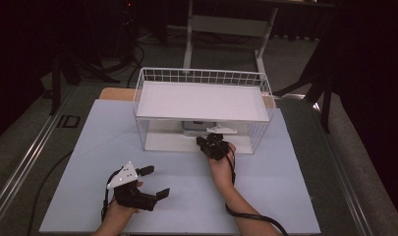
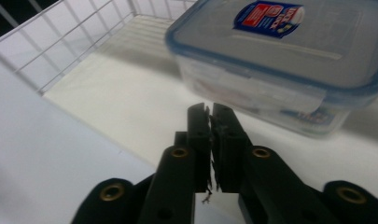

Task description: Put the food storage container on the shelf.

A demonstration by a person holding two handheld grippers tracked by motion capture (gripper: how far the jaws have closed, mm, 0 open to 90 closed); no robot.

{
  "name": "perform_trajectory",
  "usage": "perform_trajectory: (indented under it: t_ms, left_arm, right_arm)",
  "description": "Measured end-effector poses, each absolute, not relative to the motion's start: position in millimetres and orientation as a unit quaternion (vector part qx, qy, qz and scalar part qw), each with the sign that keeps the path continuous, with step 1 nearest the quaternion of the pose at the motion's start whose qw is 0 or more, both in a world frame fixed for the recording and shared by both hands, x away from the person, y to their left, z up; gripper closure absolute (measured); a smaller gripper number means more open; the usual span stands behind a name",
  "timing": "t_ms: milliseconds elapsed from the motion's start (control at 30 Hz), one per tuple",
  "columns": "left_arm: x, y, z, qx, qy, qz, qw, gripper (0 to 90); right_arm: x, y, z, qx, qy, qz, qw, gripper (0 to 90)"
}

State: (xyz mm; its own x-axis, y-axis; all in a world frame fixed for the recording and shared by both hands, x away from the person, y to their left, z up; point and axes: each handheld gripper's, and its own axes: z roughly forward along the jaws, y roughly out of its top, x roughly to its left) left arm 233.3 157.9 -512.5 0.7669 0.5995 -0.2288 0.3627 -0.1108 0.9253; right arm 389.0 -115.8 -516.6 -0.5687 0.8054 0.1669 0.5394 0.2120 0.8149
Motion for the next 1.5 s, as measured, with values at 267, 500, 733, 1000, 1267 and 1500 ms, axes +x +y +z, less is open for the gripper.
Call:
perform_trajectory:
  t_ms: [267, 500, 733, 1000, 1267, 1500]
  left_arm:
    - [229.2, 148.4, -510.3, 0.746, 0.308, 0.106, 0.581, 2.1]
    - [223.1, 143.4, -507.5, 0.754, 0.296, 0.112, 0.575, 2.1]
    - [221.3, 141.9, -506.0, 0.757, 0.294, 0.108, 0.574, 2.1]
    - [218.9, 140.9, -504.6, 0.763, 0.286, 0.103, 0.571, 2.0]
    - [218.8, 141.6, -504.8, 0.761, 0.287, 0.102, 0.573, 2.0]
    - [219.7, 140.1, -505.4, 0.763, 0.284, 0.100, 0.572, 2.1]
  right_arm:
    - [363.5, -116.4, -512.0, 0.378, 0.789, 0.461, 0.148, 49.0]
    - [345.9, -120.9, -508.2, 0.365, 0.792, 0.476, 0.116, 22.9]
    - [326.6, -131.6, -503.2, 0.361, 0.796, 0.474, 0.106, 14.5]
    - [300.0, -150.7, -497.2, 0.361, 0.786, 0.488, 0.117, 15.1]
    - [277.1, -171.9, -489.3, 0.338, 0.790, 0.493, 0.137, 16.3]
    - [265.0, -196.5, -487.2, 0.347, 0.783, 0.499, 0.135, 16.4]
